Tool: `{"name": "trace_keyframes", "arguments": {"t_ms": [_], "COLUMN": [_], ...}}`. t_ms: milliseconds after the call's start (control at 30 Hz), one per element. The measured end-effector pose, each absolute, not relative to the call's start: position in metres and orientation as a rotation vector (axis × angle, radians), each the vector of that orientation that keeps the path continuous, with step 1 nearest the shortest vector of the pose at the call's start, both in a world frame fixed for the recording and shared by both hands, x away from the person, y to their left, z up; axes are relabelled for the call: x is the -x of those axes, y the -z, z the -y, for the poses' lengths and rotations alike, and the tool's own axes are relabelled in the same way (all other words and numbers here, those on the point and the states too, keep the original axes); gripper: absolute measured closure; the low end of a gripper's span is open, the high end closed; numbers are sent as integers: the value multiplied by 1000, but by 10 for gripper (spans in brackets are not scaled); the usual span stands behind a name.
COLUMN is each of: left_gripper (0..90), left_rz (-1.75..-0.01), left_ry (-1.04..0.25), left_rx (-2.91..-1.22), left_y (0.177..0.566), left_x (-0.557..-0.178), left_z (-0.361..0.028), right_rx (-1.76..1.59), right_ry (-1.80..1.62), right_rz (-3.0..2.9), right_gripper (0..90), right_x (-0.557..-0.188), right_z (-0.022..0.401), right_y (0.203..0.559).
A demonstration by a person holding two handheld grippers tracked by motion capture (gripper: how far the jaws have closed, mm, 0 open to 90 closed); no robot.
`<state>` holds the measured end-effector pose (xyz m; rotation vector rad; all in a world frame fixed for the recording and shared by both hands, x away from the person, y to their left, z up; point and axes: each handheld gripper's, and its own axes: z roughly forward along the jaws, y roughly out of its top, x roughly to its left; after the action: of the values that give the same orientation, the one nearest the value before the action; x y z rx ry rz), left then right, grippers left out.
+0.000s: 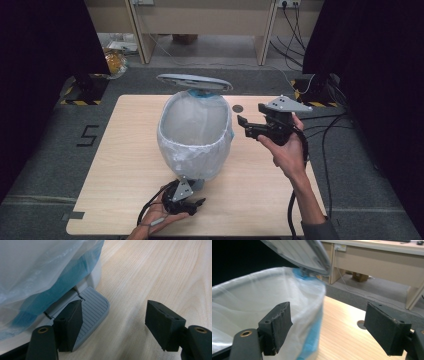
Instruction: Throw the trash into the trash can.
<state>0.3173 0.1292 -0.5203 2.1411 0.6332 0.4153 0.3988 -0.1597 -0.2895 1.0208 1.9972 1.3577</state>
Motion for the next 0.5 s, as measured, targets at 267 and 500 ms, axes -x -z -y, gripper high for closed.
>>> {"name": "trace_keyframes", "arguments": {"t_ms": [267,500], "left_gripper": [299,299], "left_rz": [-634,-630], "left_ry": [-409,-416], "left_rx": [-2138,-2141], "left_y": [520,520], "left_x": [-318,-318], "left_z": [-130,-130], "right_rx": [-1080,-1111], "right_ry": [-1313,-1310], "right_rz": [-1958,-1947], "right_gripper": [216,215], "right_x": [-404,-404], "right_z": [179,188], "right_y": [306,317]}}
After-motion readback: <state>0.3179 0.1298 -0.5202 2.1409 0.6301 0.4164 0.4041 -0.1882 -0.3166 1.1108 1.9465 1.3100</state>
